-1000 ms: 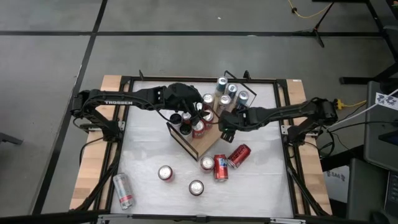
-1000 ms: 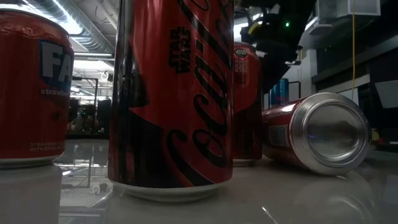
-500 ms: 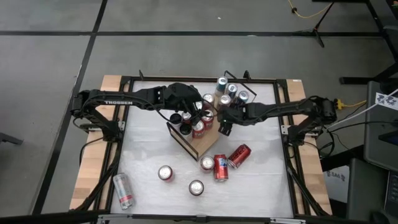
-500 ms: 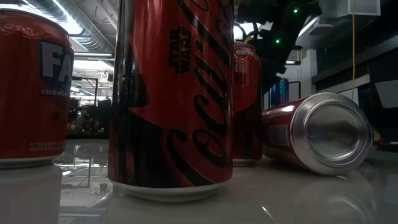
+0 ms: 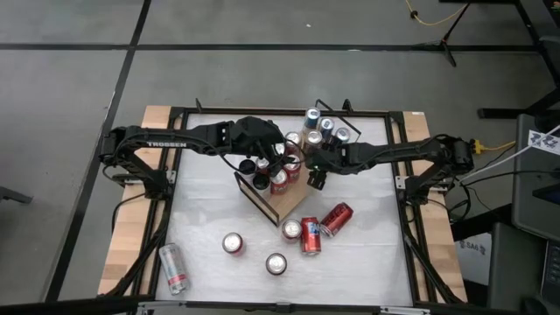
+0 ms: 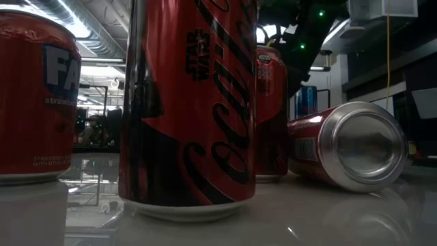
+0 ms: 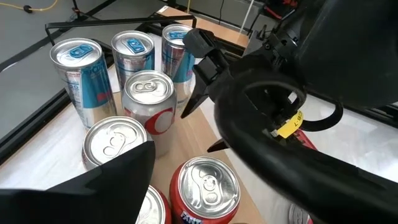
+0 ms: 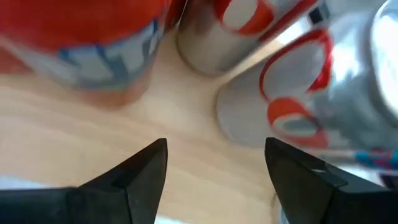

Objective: Place canned beverage on shelf
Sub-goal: Put the red silver soda can on the shelf

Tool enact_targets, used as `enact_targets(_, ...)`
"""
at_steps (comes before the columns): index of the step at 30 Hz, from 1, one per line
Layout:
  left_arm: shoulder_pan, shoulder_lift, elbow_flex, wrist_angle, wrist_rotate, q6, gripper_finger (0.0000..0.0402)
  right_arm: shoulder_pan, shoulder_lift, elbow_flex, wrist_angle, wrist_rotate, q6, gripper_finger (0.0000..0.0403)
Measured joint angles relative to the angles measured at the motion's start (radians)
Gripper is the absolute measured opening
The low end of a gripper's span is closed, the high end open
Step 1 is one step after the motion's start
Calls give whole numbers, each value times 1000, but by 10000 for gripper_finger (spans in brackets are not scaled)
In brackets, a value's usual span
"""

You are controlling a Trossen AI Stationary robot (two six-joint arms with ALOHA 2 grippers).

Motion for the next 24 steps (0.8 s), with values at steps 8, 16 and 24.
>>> enact_targets(8,0,0,0,0,0,0,354,0,0,0,-32,22,46,260)
enact_targets(16,0,0,0,0,0,0,354,-3,0,0,34,96,-17,260)
enact_targets(24,0,0,0,0,-1,-3,354,-28,2,0,102,98,-60,260)
